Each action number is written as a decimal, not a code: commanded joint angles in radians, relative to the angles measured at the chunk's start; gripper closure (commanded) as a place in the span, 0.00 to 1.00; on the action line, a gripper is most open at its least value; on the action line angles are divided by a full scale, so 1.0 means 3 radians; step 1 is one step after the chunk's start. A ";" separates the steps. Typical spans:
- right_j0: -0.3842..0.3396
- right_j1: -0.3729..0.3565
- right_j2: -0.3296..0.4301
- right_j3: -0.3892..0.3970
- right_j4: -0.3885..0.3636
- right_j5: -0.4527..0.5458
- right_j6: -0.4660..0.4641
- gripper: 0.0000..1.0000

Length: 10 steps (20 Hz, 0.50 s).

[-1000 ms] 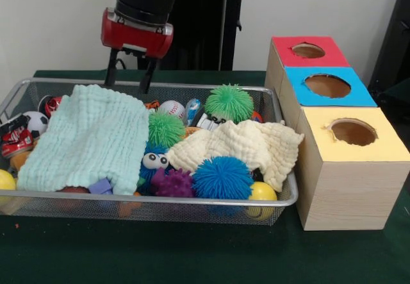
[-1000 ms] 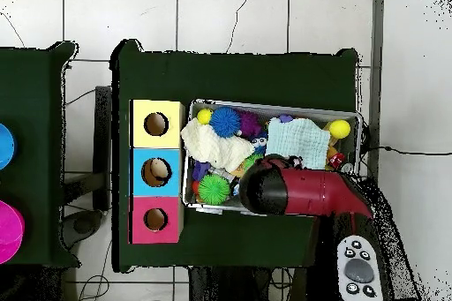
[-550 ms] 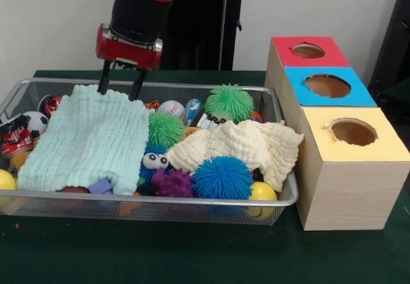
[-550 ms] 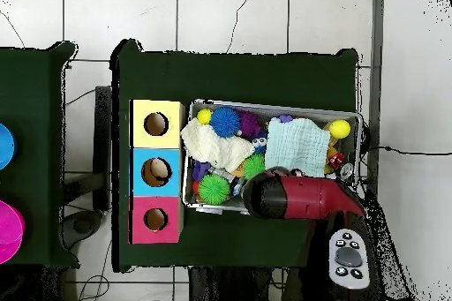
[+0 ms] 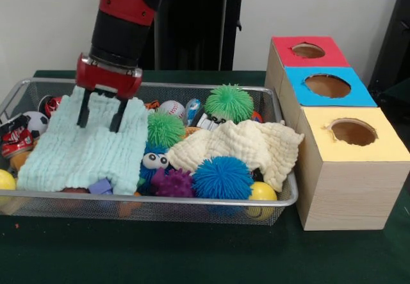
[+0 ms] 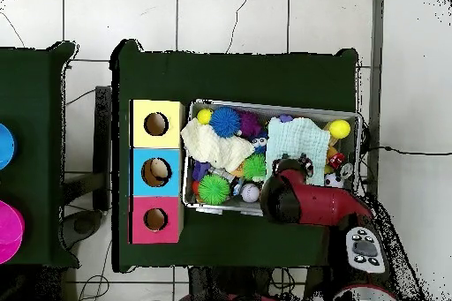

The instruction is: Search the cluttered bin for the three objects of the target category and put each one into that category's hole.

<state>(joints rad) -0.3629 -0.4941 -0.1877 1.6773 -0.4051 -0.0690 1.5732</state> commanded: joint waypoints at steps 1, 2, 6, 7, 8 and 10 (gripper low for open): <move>-0.0207 0.0498 0.0204 -0.0046 -0.0137 -0.0809 0.0585 0.00; -0.0224 0.0559 0.0210 -0.0066 -0.0126 -0.0856 0.0562 0.00; -0.0432 0.0727 0.0461 -0.0132 -0.0131 -0.0615 0.0465 0.00; -0.0497 0.0714 0.0552 -0.0111 -0.0151 -0.0503 0.0436 0.00; -0.0582 0.0699 0.0675 -0.0089 -0.0169 -0.0362 0.0381 0.00; -0.0669 0.0670 0.0820 -0.0053 -0.0149 -0.0133 0.0316 1.00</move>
<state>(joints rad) -0.5024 -0.3835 -0.1234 1.6747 -0.4078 -0.3326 1.5732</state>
